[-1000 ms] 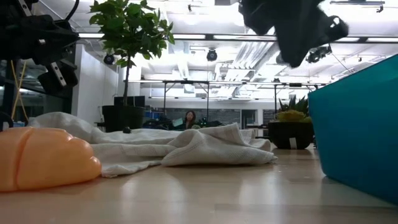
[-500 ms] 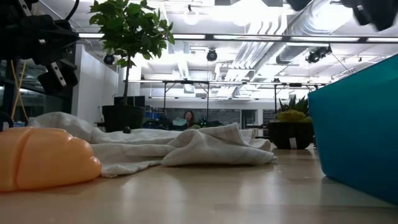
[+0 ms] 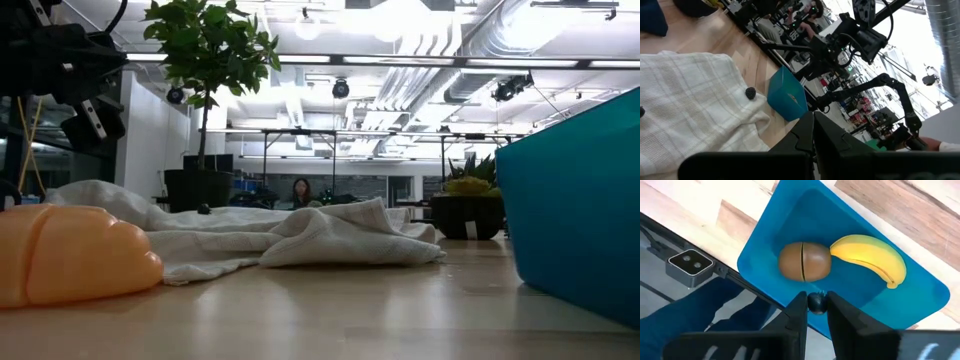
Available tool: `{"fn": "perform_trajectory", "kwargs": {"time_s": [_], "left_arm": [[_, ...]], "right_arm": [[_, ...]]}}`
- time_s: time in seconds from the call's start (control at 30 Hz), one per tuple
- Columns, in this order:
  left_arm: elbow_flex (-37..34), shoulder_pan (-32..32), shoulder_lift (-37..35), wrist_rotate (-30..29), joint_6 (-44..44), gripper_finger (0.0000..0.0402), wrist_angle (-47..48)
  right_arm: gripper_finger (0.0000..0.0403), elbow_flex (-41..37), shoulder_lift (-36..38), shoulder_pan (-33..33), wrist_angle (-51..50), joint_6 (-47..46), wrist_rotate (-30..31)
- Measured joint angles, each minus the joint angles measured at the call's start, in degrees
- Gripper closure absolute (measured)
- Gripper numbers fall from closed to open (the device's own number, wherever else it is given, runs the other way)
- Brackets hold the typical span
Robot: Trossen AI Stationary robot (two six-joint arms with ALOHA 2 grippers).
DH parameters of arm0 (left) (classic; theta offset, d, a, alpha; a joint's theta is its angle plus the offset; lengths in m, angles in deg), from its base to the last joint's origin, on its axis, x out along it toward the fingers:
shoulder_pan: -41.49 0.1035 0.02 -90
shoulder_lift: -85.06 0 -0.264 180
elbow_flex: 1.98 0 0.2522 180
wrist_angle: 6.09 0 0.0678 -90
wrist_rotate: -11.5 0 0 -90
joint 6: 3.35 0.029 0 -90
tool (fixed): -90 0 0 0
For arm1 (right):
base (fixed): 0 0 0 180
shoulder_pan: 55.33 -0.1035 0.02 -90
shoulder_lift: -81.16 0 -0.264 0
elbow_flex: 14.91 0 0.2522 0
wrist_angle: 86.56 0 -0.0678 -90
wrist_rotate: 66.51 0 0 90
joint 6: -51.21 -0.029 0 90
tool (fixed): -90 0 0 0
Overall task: Pick and placing Produce into tupperware
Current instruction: Put the right blueberry into the bin
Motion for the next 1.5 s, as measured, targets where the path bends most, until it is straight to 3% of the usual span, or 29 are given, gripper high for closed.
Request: {"fn": "perform_trajectory", "kwargs": {"time_s": [0.63, 1.27, 1.5], "left_arm": [[0.0, 0.0, 0.0, 0.0, 0.0, 0.0401, 0.0], [0.0, 0.0, 0.0, 0.0, 0.0, 0.0401, 0.0], [0.0, 0.0, 0.0, 0.0, 0.5, 0.0401, 0.0]], "right_arm": [[0.0354, 0.0, -6.6, -2.1, 2.4, -3.3, 0.4], [0.0354, 0.0, -7.0, -2.1, 5.2, -3.4, 0.1], [0.0318, 0.0, -7.0, -2.1, 5.8, -3.4, -0.1]]}}
